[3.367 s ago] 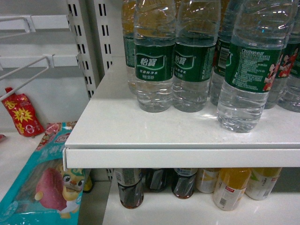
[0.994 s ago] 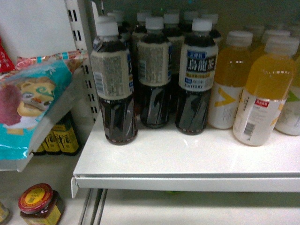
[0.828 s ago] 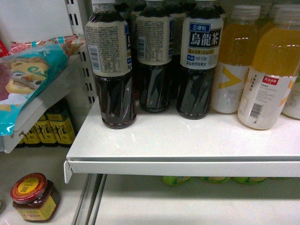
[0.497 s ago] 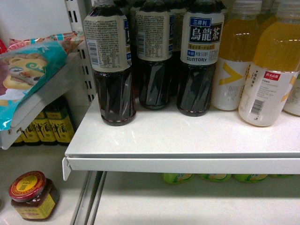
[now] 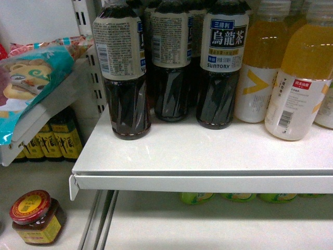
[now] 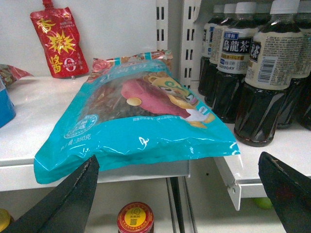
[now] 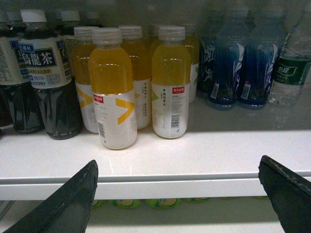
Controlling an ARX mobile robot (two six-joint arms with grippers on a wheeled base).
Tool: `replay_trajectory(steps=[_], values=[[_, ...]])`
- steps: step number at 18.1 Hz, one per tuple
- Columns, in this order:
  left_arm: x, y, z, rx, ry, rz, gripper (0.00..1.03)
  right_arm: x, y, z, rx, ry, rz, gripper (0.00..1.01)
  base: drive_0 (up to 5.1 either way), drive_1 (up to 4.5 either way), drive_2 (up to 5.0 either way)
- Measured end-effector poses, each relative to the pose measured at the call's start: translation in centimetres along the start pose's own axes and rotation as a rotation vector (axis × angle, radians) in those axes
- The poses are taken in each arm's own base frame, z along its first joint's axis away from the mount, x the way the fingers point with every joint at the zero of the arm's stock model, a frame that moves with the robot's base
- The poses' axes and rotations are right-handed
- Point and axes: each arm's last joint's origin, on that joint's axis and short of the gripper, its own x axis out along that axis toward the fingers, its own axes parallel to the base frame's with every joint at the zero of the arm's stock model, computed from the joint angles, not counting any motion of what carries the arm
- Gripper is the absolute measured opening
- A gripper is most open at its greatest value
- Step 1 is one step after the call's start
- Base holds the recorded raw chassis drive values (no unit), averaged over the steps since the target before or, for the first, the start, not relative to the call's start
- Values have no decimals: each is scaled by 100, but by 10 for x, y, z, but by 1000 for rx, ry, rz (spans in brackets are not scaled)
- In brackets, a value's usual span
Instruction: Move water from second to third shelf
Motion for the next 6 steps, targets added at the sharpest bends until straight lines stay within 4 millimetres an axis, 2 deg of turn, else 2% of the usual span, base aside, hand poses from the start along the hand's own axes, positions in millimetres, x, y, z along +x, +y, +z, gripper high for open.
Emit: replay_trajectory(steps=[6], values=[[0,0,0,0,0,0,98,0,0,0,0,0,0,98,0,0,0]])
